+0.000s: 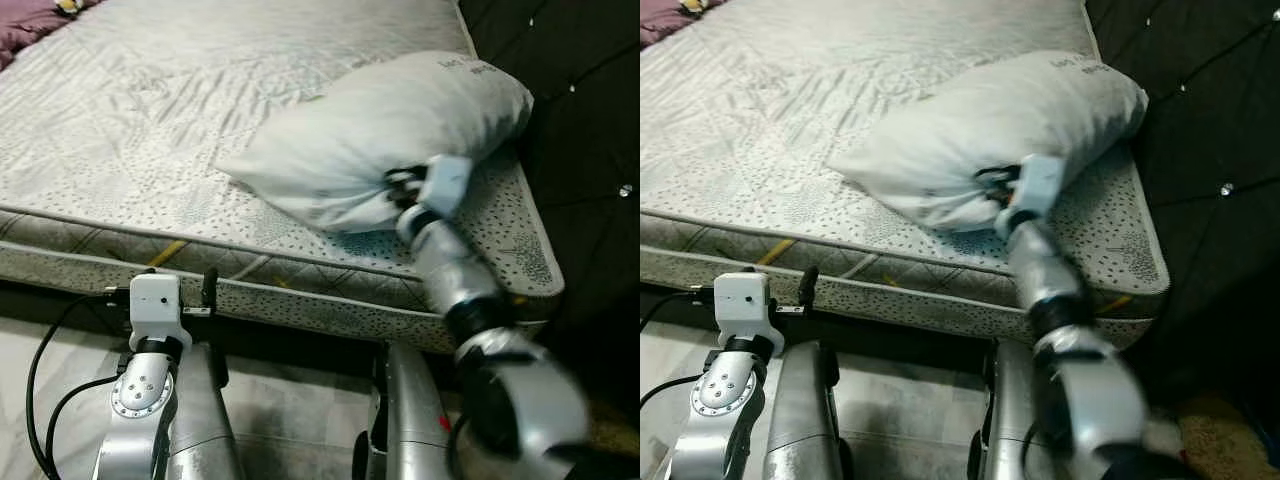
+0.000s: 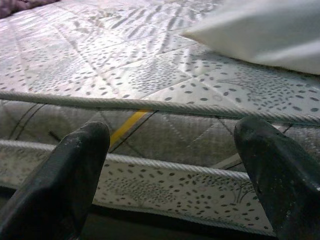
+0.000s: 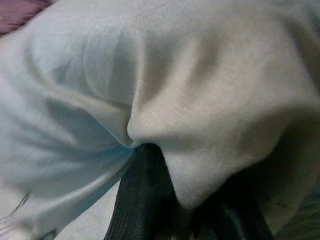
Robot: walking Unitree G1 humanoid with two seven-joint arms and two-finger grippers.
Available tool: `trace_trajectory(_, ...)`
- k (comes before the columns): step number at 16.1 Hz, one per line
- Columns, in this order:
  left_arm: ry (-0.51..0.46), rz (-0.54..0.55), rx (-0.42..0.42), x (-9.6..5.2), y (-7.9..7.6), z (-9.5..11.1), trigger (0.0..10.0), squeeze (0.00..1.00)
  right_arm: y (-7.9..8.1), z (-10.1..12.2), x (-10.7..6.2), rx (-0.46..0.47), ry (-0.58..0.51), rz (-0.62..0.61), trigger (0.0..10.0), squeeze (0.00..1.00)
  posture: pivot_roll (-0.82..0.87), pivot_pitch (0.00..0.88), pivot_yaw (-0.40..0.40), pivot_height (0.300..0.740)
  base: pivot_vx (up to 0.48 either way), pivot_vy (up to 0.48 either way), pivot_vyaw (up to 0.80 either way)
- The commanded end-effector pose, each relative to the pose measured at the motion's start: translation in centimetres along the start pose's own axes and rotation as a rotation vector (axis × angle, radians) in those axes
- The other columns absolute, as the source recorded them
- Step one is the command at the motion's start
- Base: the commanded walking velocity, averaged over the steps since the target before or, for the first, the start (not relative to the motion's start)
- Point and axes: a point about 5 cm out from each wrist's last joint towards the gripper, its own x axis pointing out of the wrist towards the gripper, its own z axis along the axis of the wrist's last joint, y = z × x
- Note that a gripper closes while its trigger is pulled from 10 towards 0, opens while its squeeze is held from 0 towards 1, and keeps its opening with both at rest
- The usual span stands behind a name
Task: Clean up the room
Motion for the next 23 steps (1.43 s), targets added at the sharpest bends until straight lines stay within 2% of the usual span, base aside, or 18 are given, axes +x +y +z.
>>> trace_trajectory(1,0.007,0.002,0.002,-0.1,0.0,-0.2,10.0,0.0,-3.5,4.4,0.3,0.007,-0.155,-0.14,0.0,0.0,0.07,0.0,-0.054,0.483,0.0,0.0,0.0)
trace_trajectory(2,0.006,0.001,0.001,-0.1,0.0,-0.2,10.0,0.0,-4.1,5.0,0.2,-0.005,-0.172,-0.16,0.0,0.0,0.07,0.0,-0.053,0.483,0.0,0.0,0.0)
trace_trajectory(3,0.006,0.002,0.007,0.0,-0.1,-0.2,10.0,0.0,-5.6,6.4,0.1,-0.077,-0.214,-0.199,0.0,0.0,0.07,0.0,-0.053,0.483,0.0,0.0,0.0)
trace_trajectory(4,0.005,0.002,0.008,0.0,0.0,-0.2,10.0,0.0,-6.2,6.8,0.0,-0.092,-0.223,-0.218,0.0,0.0,0.07,0.0,-0.053,0.483,0.0,0.0,0.0)
trace_trajectory(5,0.006,0.005,0.007,0.0,0.1,-0.3,10.0,0.0,-8.6,8.1,-0.6,-0.126,-0.241,-0.288,0.0,0.0,0.05,0.0,-0.05,0.483,0.0,0.0,0.0)
trace_trajectory(7,0.007,0.005,0.007,-0.1,0.1,-0.3,10.0,0.0,-11.6,9.1,-1.7,-0.168,-0.261,-0.373,0.0,0.0,0.05,0.0,-0.049,0.483,0.0,0.0,0.0)
trace_trajectory(8,0.009,0.004,0.006,-0.1,0.1,-0.3,10.0,0.0,-14.9,9.5,-3.3,-0.223,-0.259,-0.477,0.0,0.0,0.05,0.0,-0.048,0.483,0.0,0.0,0.0)
trace_trajectory(10,0.011,0.002,0.006,-0.2,0.1,-0.4,10.0,0.0,-17.2,9.1,-4.7,-0.255,-0.248,-0.552,0.0,0.0,0.04,0.0,-0.043,0.483,0.0,0.0,0.0)
trace_trajectory(11,0.013,-0.003,0.006,-0.2,0.1,-0.4,10.0,0.0,-18.4,7.5,-5.8,-0.275,-0.208,-0.566,0.0,0.0,0.04,0.0,-0.042,0.483,0.0,0.0,0.0)
trace_trajectory(14,0.013,-0.013,0.008,-0.1,0.0,-0.4,10.0,0.0,-17.2,3.1,-6.3,-0.299,-0.125,-0.452,0.0,0.0,0.02,0.0,-0.034,0.483,0.0,0.0,0.0)
trace_trajectory(16,0.014,-0.019,0.009,0.1,0.0,-0.4,10.0,0.0,-13.4,-1.7,-6.9,-0.318,-0.055,-0.251,0.0,0.0,0.02,0.0,-0.027,0.483,0.0,0.0,0.0)
trace_trajectory(17,0.012,-0.022,0.011,0.1,-0.1,-0.4,10.0,0.0,-11.5,-2.7,-7.1,-0.328,-0.056,-0.171,0.0,0.0,0.02,0.0,-0.025,0.483,0.0,0.0,0.0)
trace_trajectory(18,0.011,-0.026,0.012,0.2,-0.1,-0.3,10.0,0.0,-10.0,-3.0,-7.0,-0.304,-0.073,-0.122,0.0,0.0,0.03,0.0,-0.024,0.483,0.0,0.0,0.0)
trace_trajectory(20,0.009,-0.022,0.014,0.2,0.0,-0.3,10.0,0.0,-8.3,-3.2,-6.7,-0.289,-0.083,-0.059,0.0,0.0,0.03,0.0,-0.03,0.483,0.0,0.0,0.0)
trace_trajectory(23,0.005,-0.016,0.014,0.4,0.0,-0.2,10.0,0.0,-7.5,-2.8,-5.9,-0.314,-0.057,-0.001,0.0,0.0,0.03,0.0,-0.03,0.483,0.0,0.0,0.0)
